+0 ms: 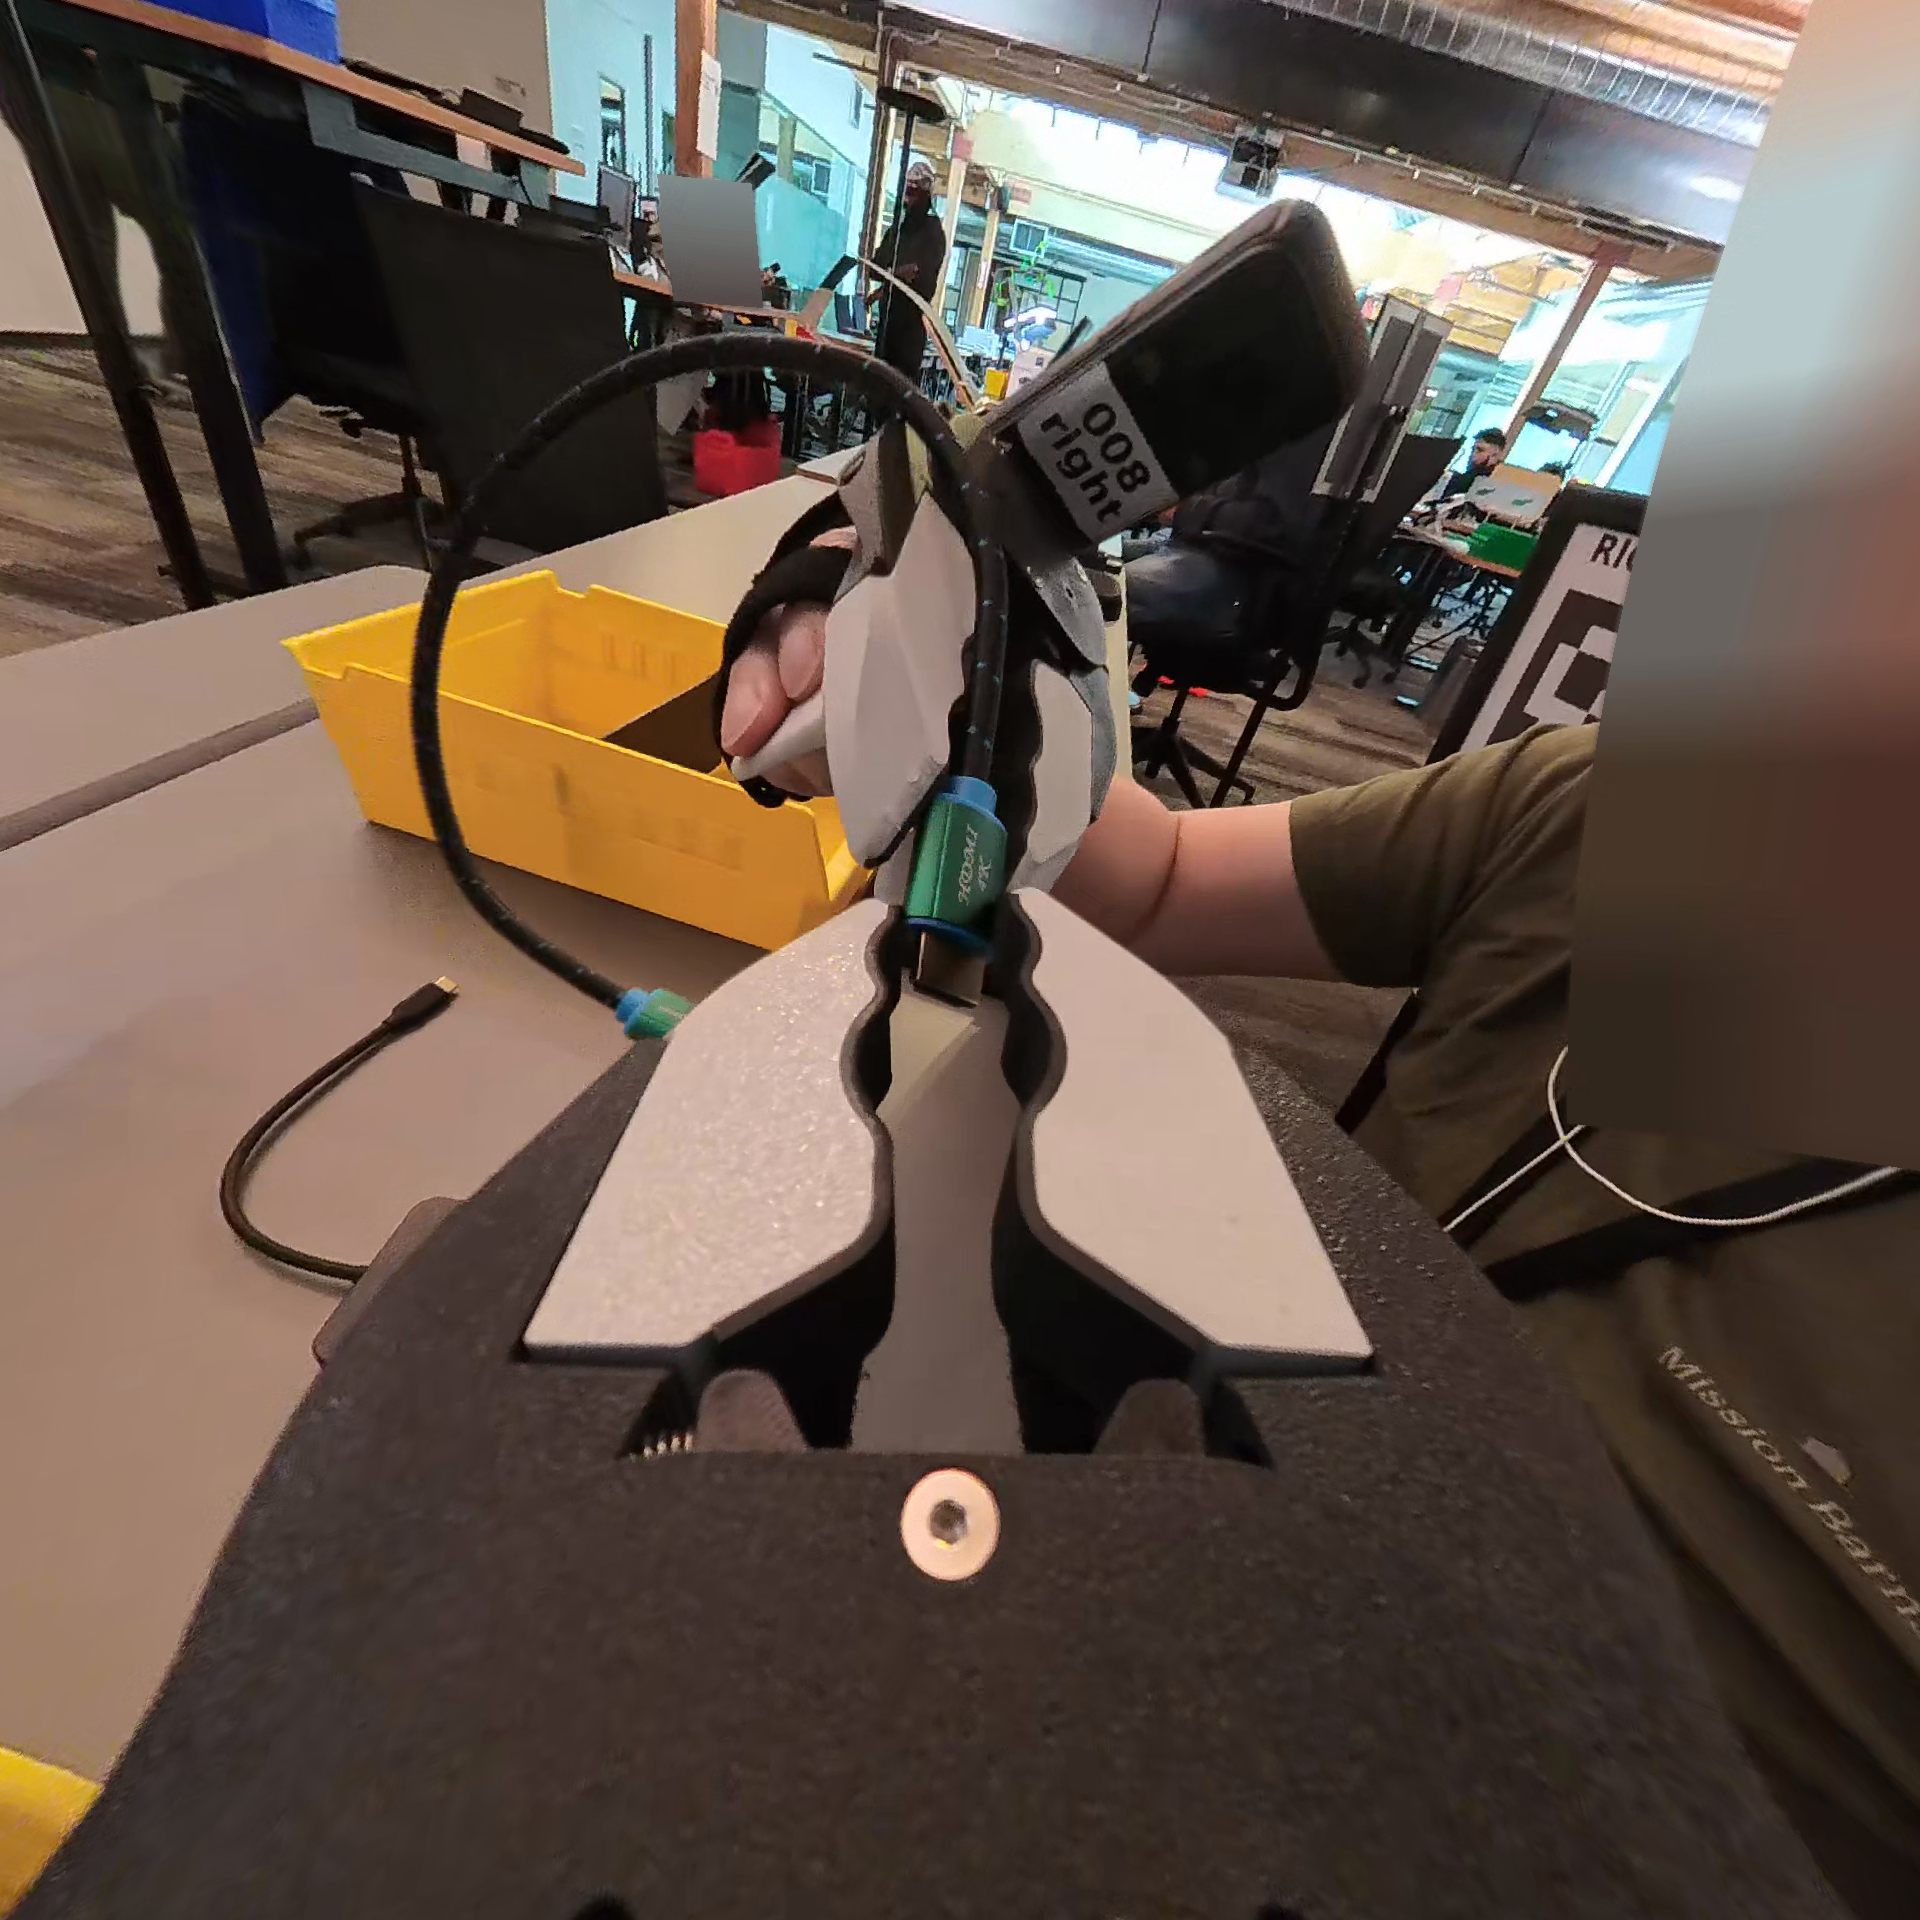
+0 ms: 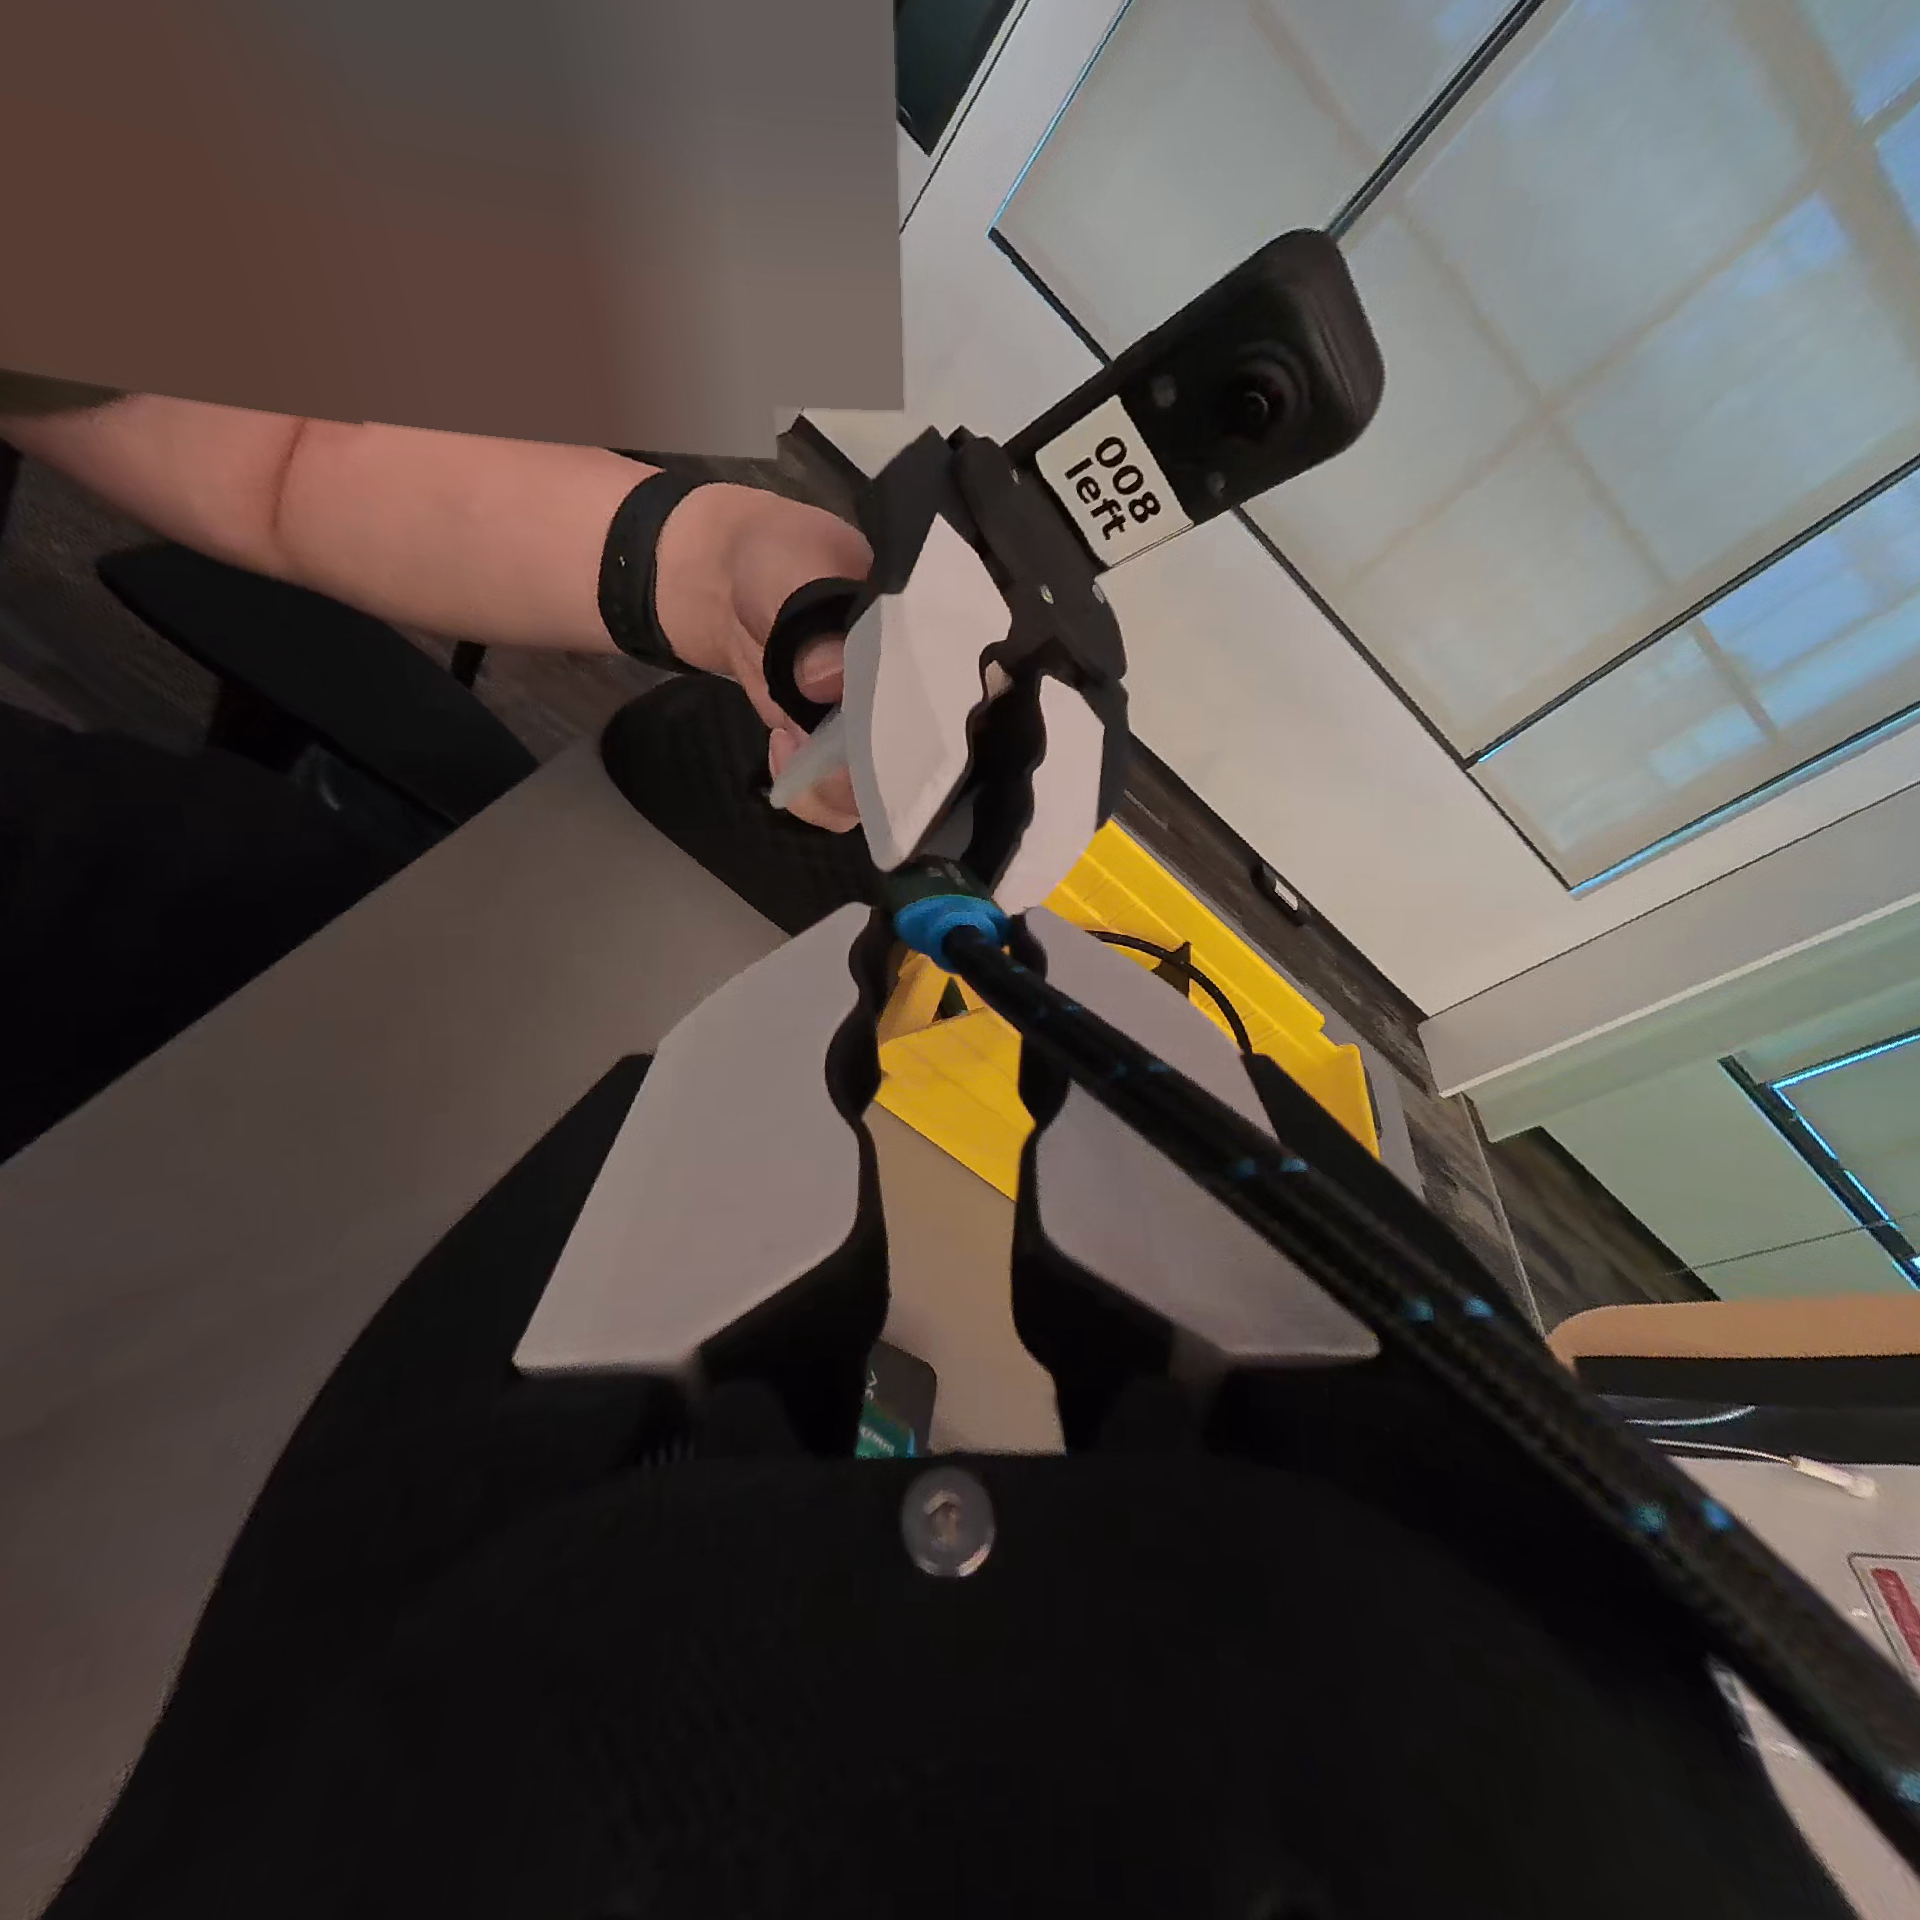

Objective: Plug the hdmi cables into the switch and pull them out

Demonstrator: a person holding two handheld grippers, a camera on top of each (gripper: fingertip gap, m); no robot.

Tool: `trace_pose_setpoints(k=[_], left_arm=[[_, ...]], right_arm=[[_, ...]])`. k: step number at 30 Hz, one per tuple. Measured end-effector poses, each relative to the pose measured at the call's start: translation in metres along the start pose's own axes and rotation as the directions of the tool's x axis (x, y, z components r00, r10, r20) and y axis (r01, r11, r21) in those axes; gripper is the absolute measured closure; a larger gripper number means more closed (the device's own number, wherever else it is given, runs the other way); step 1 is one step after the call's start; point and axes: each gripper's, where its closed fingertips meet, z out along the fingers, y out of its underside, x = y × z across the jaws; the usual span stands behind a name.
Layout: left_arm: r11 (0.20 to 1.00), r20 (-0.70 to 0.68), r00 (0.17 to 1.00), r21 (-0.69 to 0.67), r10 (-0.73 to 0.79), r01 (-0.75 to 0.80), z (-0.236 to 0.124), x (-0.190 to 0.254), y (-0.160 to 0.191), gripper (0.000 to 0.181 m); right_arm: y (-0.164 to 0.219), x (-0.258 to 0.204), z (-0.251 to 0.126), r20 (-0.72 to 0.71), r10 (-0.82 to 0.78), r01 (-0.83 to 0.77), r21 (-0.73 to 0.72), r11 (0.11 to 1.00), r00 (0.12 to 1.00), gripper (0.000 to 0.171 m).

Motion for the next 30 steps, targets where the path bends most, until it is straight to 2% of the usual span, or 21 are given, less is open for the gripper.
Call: trace_pose_setpoints(k=[7,12,17,24,28,30], left_arm=[[0.999,0.037,0.999,-0.036,-0.008,0.009,-0.001,-0.007,0.005,0.165],[0.999,0.039,0.999,-0.04,-0.006,0.008,-0.001,-0.007,0.004,0.165],[1.0,0.07,0.997,0.012,0.026,-0.027,-0.004,-0.009,-0.004,0.164],[0.99,0.128,0.992,0.138,0.003,-0.02,-0.026,-0.015,-0.02,0.158],[0.984,0.084,0.994,0.168,-0.066,0.051,-0.021,-0.015,-0.018,0.156],[0.981,0.043,0.994,0.172,-0.099,0.09,-0.012,-0.014,-0.016,0.148]], right_arm=[[0.006,0.0,0.004,0.021,0.077,-0.076,-0.014,0.997,0.997,0.147],[0.007,0.001,0.004,0.015,0.051,-0.05,-0.014,0.999,0.999,0.148],[0.003,0.007,0.002,-0.038,0.006,-0.005,0.014,1.0,0.999,0.149],[-0.001,0.026,-0.011,-0.175,-0.069,0.083,0.069,0.994,0.982,0.15],[-0.003,0.024,-0.011,-0.177,-0.099,0.116,0.088,0.989,0.979,0.15],[-0.004,0.021,-0.009,-0.182,-0.145,0.162,0.079,0.984,0.973,0.15]])
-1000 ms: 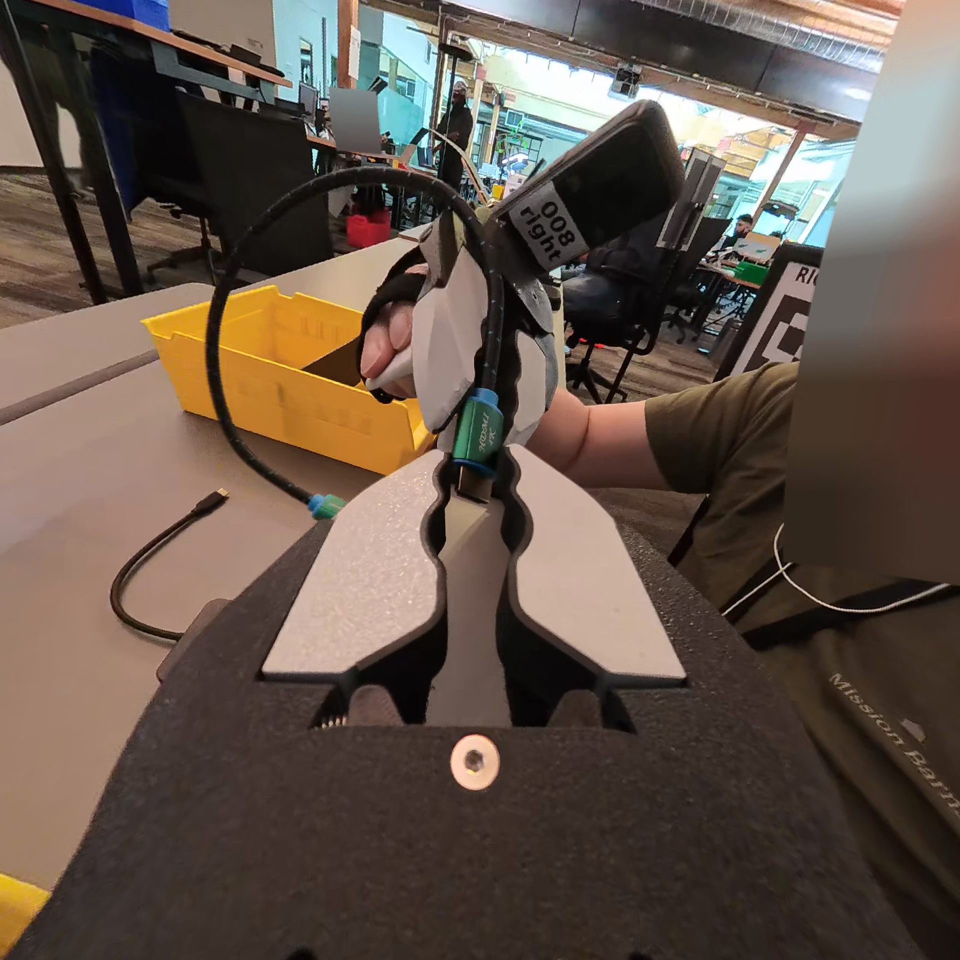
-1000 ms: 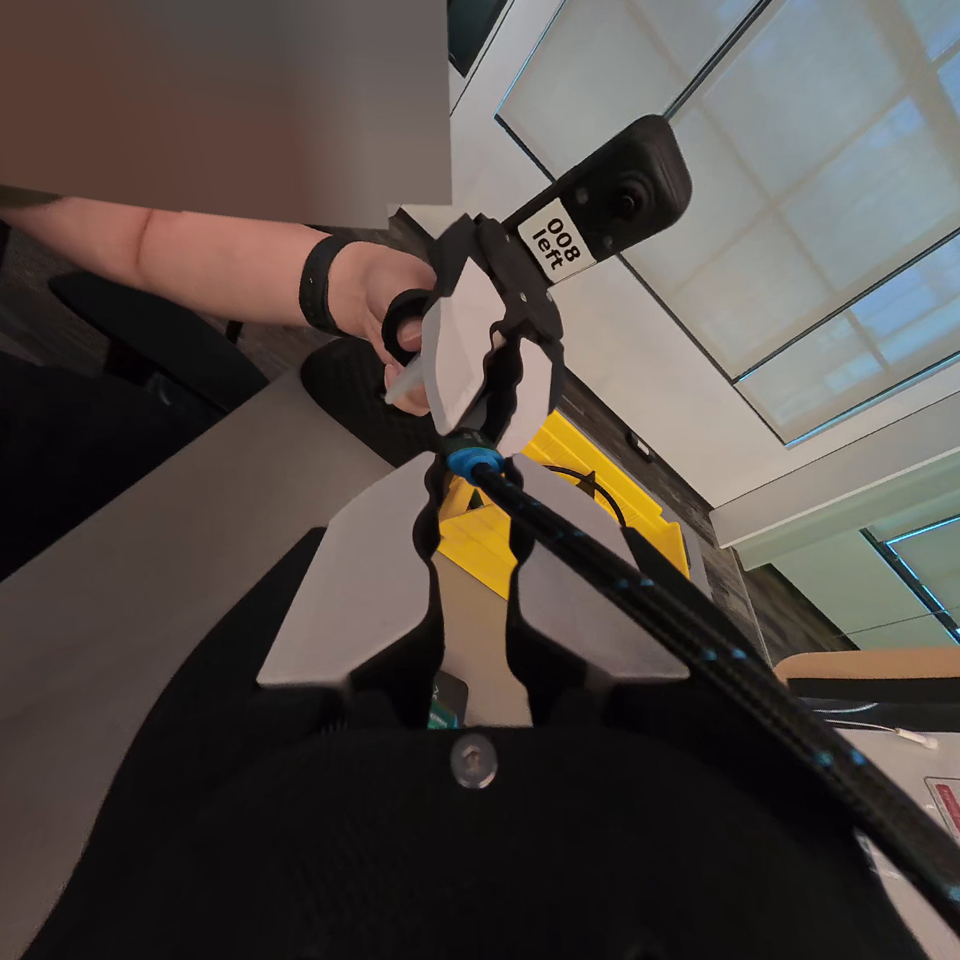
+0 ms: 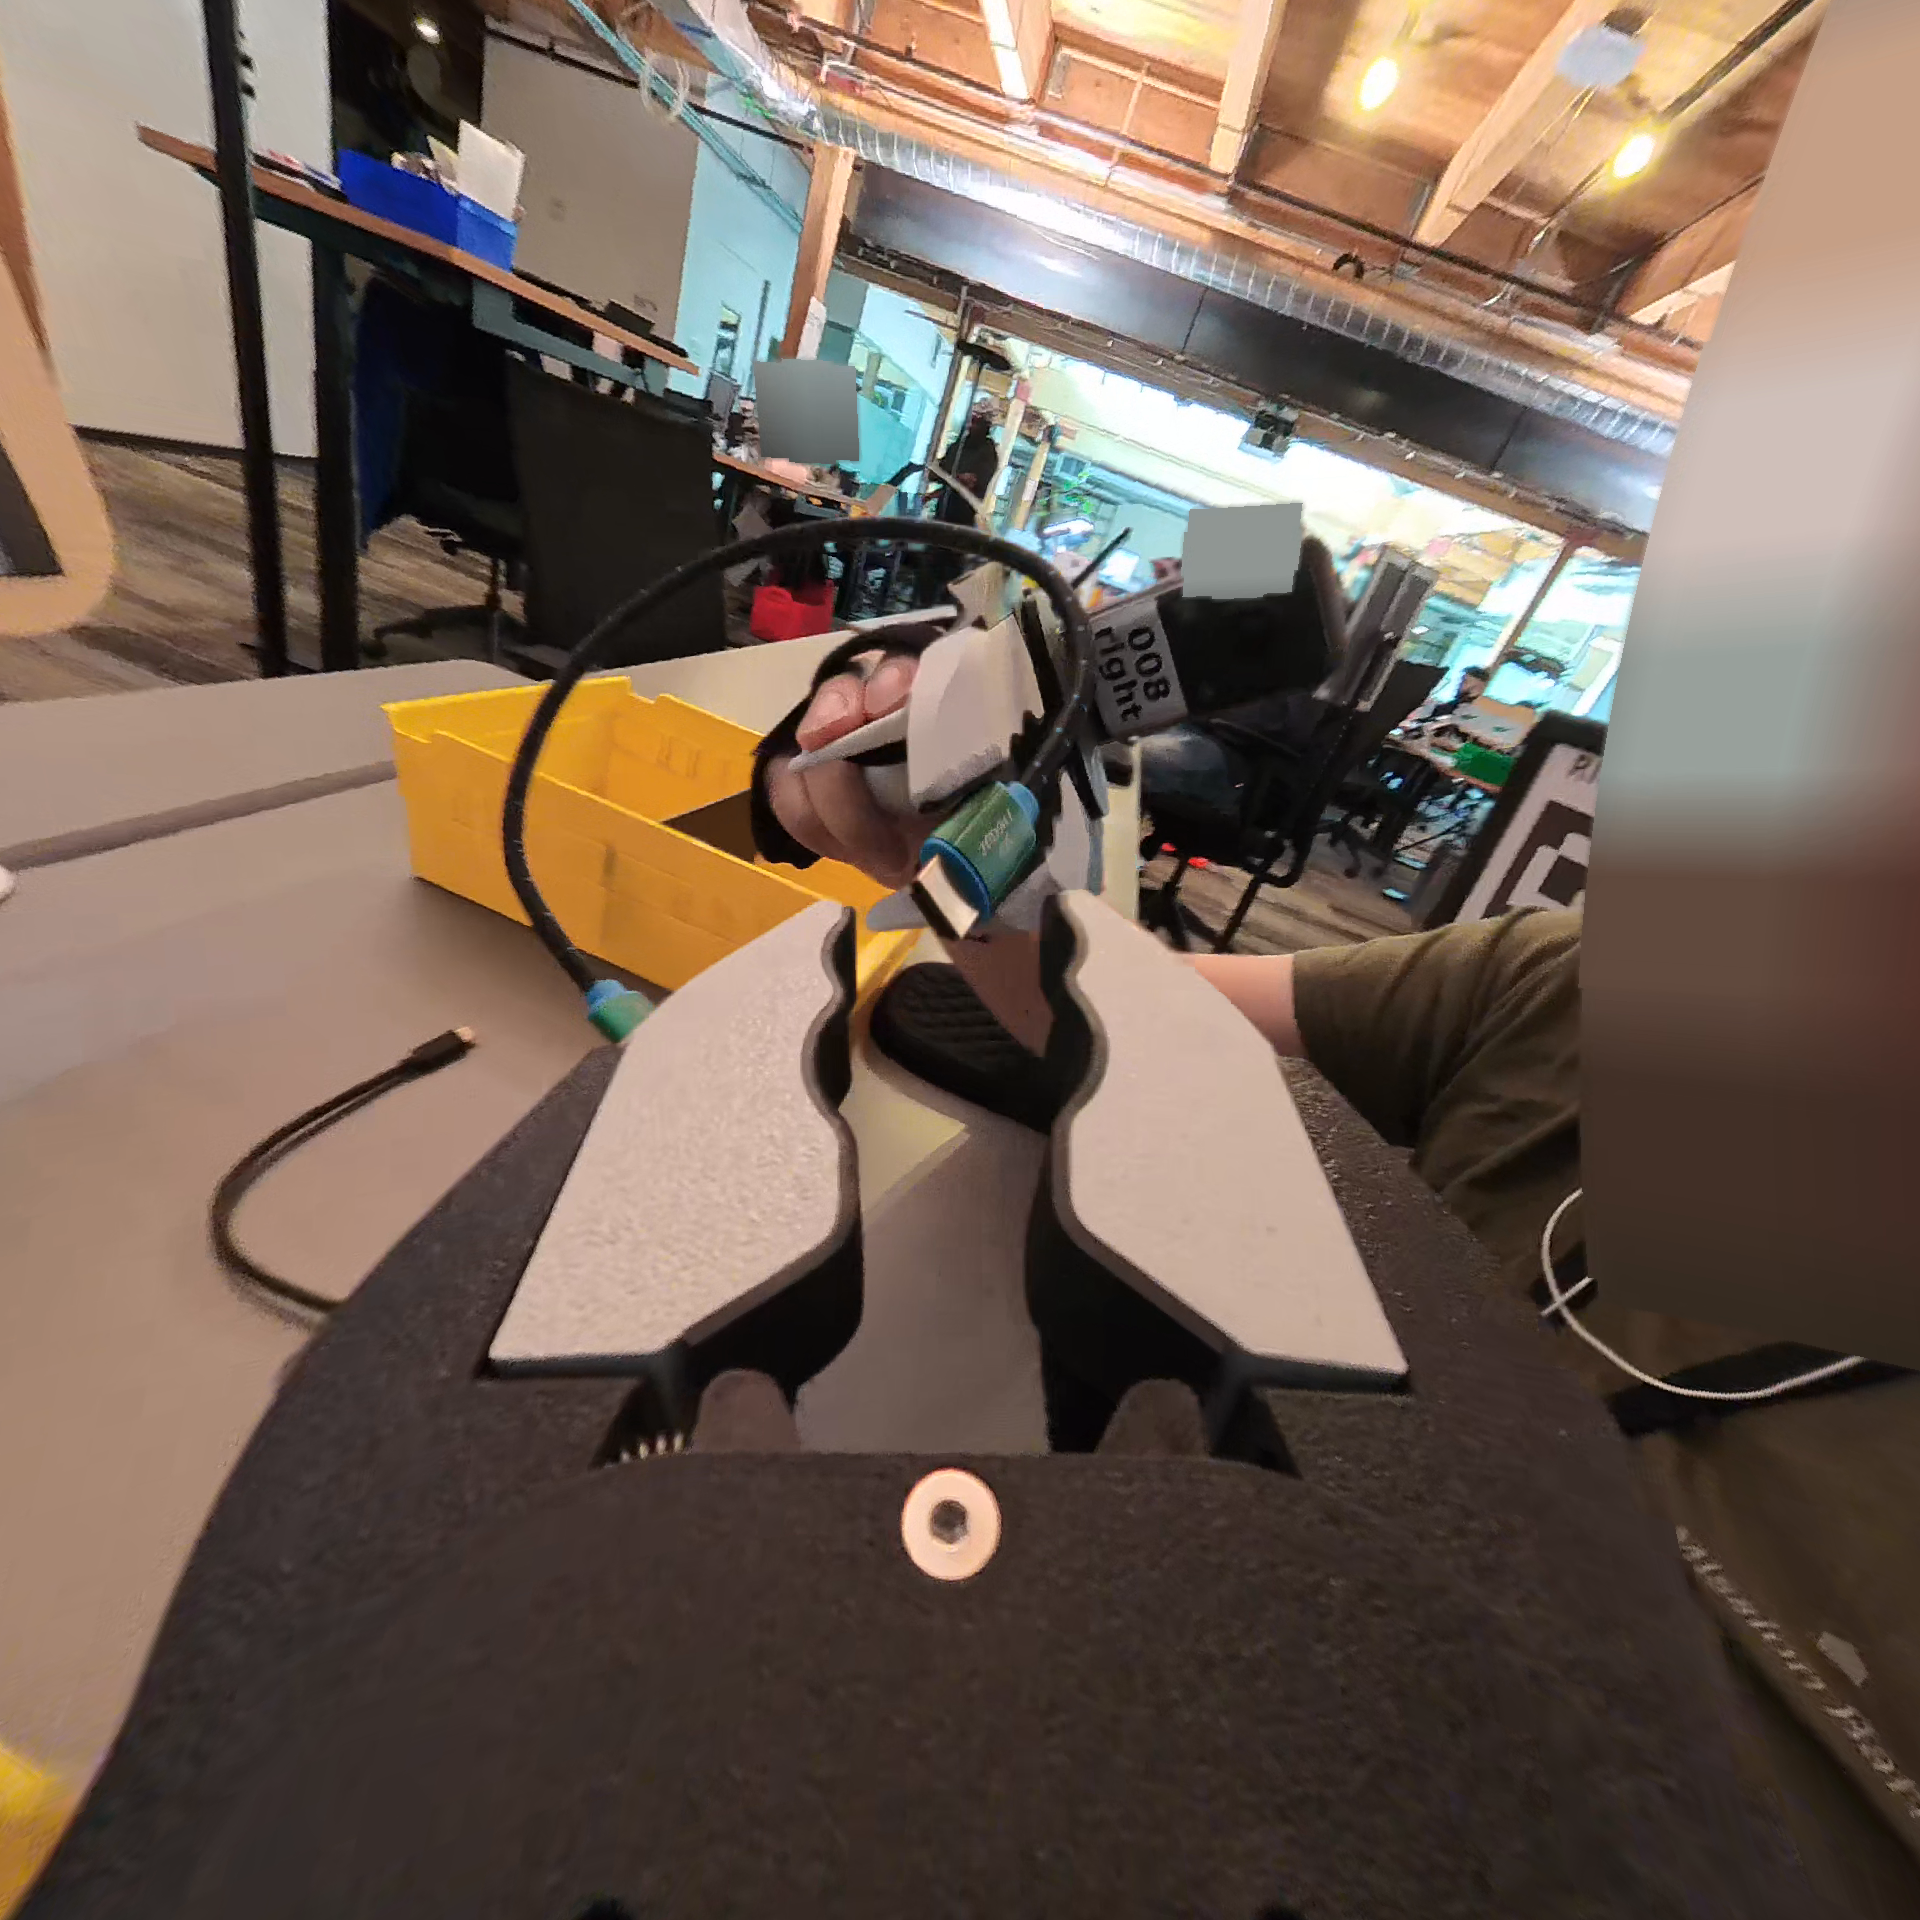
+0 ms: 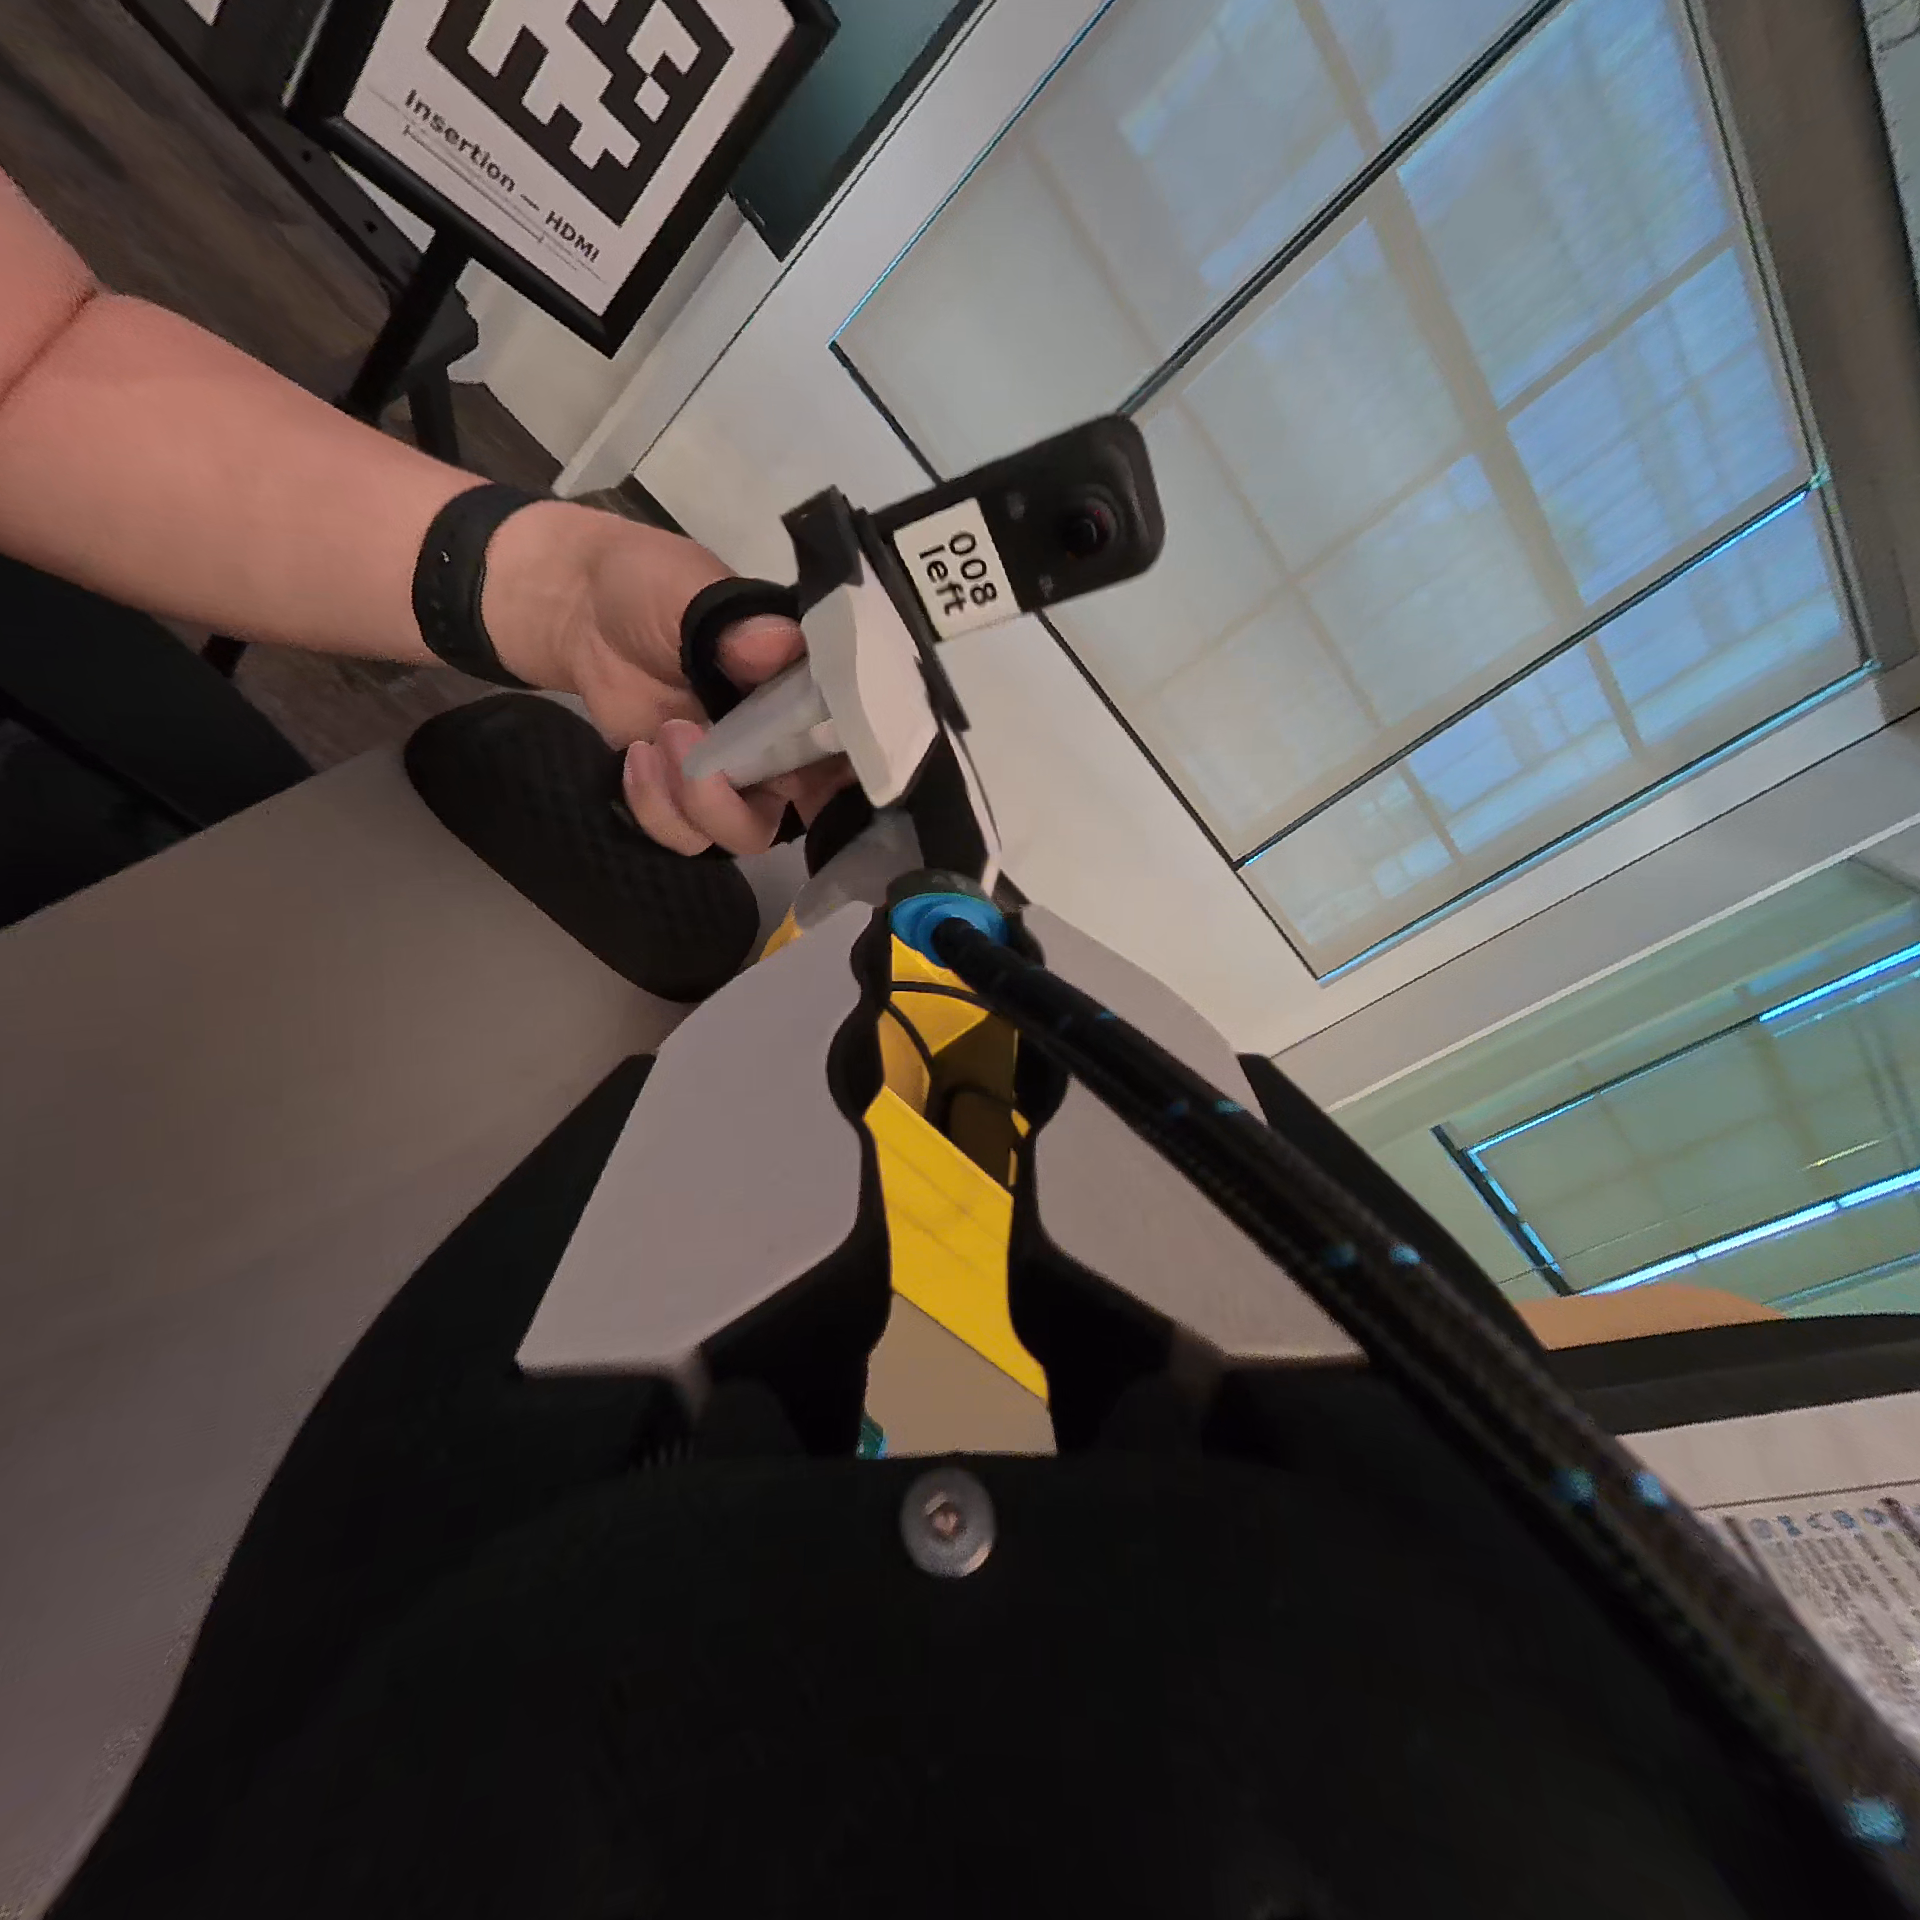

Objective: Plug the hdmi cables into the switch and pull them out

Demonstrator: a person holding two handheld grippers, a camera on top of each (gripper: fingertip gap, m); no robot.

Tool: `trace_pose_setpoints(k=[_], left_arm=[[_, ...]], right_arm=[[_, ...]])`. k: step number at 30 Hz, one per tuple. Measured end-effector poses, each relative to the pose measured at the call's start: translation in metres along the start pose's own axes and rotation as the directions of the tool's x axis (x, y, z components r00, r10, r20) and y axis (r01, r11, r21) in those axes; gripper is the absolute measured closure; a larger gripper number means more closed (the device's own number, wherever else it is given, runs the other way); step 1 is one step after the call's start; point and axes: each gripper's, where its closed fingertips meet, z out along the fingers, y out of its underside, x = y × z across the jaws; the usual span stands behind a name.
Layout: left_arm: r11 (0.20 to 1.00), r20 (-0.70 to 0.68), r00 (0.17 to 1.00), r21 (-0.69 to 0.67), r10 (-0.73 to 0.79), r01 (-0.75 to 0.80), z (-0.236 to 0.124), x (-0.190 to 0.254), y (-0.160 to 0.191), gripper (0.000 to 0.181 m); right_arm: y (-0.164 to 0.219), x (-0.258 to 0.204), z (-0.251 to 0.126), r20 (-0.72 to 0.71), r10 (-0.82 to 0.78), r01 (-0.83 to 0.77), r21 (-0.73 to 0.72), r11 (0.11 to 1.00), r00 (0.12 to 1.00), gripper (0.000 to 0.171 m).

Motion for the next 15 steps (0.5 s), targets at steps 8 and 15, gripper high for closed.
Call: trace_pose_setpoints(k=[8,15], left_arm=[[0.996,-0.133,0.988,0.034,-0.08,0.085,0.017,0.005,0.002,0.165],[0.996,-0.036,0.999,-0.089,0.014,-0.017,0.021,0.001,0.012,0.167]], right_arm=[[-0.001,-0.004,0.001,-0.031,-0.138,0.138,-0.001,0.99,0.99,0.15],[-0.005,-0.01,0.0,0.014,-0.09,0.089,0.041,0.995,0.996,0.15]])
